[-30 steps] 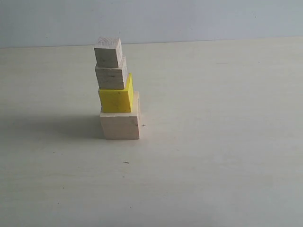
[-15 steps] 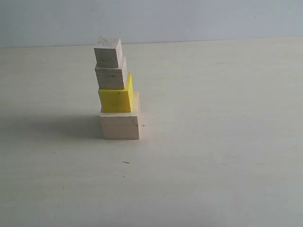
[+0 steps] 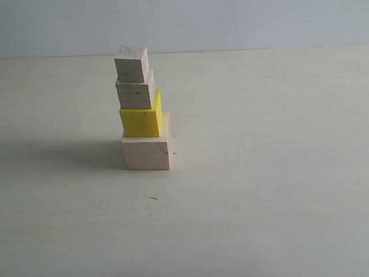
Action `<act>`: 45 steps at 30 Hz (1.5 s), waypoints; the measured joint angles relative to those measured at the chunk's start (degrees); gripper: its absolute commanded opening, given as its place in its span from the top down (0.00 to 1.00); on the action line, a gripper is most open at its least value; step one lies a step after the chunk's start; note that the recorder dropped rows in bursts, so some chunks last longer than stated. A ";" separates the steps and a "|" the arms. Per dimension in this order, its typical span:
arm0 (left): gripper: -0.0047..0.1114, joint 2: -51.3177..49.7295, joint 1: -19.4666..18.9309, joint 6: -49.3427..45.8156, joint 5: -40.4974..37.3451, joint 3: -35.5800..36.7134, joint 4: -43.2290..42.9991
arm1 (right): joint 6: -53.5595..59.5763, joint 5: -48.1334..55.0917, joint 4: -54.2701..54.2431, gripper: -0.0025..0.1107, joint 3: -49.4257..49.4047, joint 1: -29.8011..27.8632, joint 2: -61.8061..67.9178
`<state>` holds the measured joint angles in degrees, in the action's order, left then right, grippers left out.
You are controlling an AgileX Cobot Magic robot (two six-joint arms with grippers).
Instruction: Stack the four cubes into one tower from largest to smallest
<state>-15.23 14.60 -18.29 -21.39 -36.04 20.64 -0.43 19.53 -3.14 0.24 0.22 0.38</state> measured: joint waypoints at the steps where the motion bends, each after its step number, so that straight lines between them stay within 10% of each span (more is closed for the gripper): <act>1: 0.96 0.00 0.00 -0.88 2.91 1.61 0.91 | 0.00 0.00 0.00 0.98 0.00 0.00 0.00; 7: 0.96 0.12 0.00 -0.47 13.09 12.39 0.03 | 0.00 0.00 0.00 0.98 0.00 0.00 0.00; 17: 0.96 5.27 -0.42 22.26 21.39 25.59 -24.90 | 0.00 0.00 0.00 0.98 0.00 0.00 0.00; 45: 0.96 14.21 -8.19 30.36 3.22 36.08 -29.86 | 0.00 0.00 0.00 0.98 0.00 0.00 0.00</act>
<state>-1.02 6.41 12.07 -18.17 0.04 -9.23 -0.43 19.53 -3.14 0.24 0.22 0.38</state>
